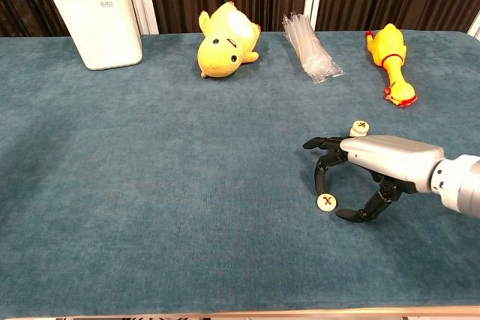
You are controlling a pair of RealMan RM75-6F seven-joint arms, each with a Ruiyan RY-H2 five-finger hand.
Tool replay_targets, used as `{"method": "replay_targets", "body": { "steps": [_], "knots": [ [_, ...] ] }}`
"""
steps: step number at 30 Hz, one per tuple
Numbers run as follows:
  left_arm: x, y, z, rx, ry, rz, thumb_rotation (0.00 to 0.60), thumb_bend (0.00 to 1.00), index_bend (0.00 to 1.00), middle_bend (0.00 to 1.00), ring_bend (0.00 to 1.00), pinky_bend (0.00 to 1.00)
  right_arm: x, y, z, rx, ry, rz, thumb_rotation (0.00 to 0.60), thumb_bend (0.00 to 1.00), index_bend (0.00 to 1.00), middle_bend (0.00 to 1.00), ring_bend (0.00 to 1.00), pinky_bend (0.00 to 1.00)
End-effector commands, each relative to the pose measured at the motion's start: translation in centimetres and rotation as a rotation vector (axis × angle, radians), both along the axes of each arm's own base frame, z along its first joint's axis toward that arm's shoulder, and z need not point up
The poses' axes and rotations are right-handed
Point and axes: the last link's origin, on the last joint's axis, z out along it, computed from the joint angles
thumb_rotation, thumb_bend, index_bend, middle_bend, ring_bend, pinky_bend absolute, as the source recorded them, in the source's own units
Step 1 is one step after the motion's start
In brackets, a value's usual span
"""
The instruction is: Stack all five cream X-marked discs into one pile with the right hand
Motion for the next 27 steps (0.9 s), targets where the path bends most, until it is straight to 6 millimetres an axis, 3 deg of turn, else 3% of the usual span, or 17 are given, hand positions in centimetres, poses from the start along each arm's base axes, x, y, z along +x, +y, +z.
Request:
{"method": "replay_targets", "body": {
  "steps": [1,27],
  "knots": [
    [0.0,0.01,0.0,0.0,0.001,0.0,0.6,0.17,0.05,0.0,0.0,0.02,0.04,0.0,-0.12,0.002,0.0,0.0,0.6,0.4,0.48,0.01,0.02,0.04],
    [0.01,0.01,0.0,-0.001,0.0,-0.001,0.6,0.17,0.05,0.0,0.0,0.02,-0.01,-0.27,-0.52,0.01,0.006,-0.006,0.6,0.41,0.51,0.01,0.02,0.04]
  ]
}}
